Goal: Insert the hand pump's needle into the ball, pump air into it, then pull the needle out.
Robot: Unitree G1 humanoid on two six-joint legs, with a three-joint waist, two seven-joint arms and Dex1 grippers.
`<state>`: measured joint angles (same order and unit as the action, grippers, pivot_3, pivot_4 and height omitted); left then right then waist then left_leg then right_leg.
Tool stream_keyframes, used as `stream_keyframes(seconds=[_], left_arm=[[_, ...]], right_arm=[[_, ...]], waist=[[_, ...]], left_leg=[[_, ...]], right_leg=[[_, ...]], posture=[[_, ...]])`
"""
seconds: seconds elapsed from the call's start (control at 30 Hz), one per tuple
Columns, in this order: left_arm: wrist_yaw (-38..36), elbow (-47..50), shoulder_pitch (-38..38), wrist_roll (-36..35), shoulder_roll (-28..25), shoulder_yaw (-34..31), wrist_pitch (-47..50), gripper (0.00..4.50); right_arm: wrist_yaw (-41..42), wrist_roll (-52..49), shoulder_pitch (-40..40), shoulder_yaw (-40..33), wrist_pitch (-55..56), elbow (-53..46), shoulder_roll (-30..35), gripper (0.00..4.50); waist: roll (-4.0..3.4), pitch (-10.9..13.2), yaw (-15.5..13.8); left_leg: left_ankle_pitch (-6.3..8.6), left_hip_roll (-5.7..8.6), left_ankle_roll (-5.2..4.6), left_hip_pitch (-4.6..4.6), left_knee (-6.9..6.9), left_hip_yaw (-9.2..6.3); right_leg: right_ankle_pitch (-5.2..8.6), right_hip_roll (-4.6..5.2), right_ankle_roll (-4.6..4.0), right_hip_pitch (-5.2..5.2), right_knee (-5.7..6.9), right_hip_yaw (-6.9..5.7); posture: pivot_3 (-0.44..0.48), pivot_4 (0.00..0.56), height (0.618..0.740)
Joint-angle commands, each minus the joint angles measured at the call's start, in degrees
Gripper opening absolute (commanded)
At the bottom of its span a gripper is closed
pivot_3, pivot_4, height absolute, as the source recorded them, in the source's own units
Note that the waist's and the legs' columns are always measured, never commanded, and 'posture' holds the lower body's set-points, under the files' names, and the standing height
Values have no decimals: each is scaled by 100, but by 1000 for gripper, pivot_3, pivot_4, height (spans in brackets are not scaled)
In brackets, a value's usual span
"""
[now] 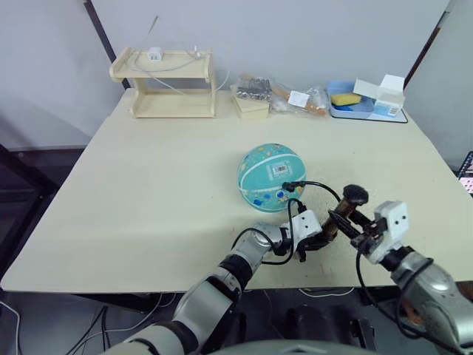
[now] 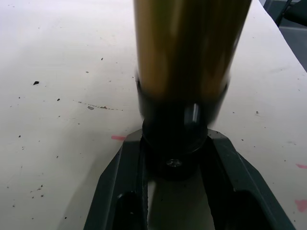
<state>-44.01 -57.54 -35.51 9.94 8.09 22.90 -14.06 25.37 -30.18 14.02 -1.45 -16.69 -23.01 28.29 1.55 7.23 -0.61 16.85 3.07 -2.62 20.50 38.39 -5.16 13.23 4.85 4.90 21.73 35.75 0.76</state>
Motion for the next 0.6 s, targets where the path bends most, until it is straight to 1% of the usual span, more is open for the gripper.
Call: stream_keyframes(seconds=[0.03,0.2,0.3,0.37,0.47,0.53,0.6], left_arm=[[-81,-189,159,71,-9,39,184,1041],[-96,-198,189,70,-9,71,179,1040],[-108,-208,193,65,0,96,172,1040],[-114,-217,190,59,3,106,171,1040],[-131,-214,204,53,0,119,159,1040],[-139,-215,208,50,-1,123,154,1040],[-148,-214,212,47,-3,126,150,1040]], right_arm=[[-45,-360,-45,-439,-566,-411,160,975],[-321,-1437,-373,-1526,-1304,-1624,666,975],[-685,-2456,-547,-2362,-1779,-2263,1159,975],[-993,-3192,-663,-2924,-1982,-2482,1542,975],[-1445,-4317,-758,-3669,-2169,-2602,2139,975],[-1717,-4928,-773,-4008,-2249,-2598,2480,975],[-1909,-5321,-743,-4142,-2314,-2601,2753,975]], waist=[[-12,11,-2],[-90,70,-21],[-103,77,-23],[-103,80,-26],[-110,103,-29],[-104,116,-28],[-93,125,-25]], left_leg=[[0,1,0,7,0,0],[0,17,-1,51,0,-1],[-2,28,0,106,3,-3],[-3,36,0,130,7,-3],[-3,39,-1,135,7,-1],[-3,38,-2,138,7,-1],[-3,36,-3,138,6,-1]], right_leg=[[-1,1,-2,2,0,0],[-7,10,-11,41,1,5],[-9,16,-11,95,8,8],[-12,22,-8,119,11,13],[-12,27,-7,125,11,13],[-12,27,-7,124,11,12],[-12,25,-8,125,11,10]], posture=[[0,150,740],[0,150,740],[0,150,740],[0,150,740],[0,150,740],[0,150,740],[0,150,740]])
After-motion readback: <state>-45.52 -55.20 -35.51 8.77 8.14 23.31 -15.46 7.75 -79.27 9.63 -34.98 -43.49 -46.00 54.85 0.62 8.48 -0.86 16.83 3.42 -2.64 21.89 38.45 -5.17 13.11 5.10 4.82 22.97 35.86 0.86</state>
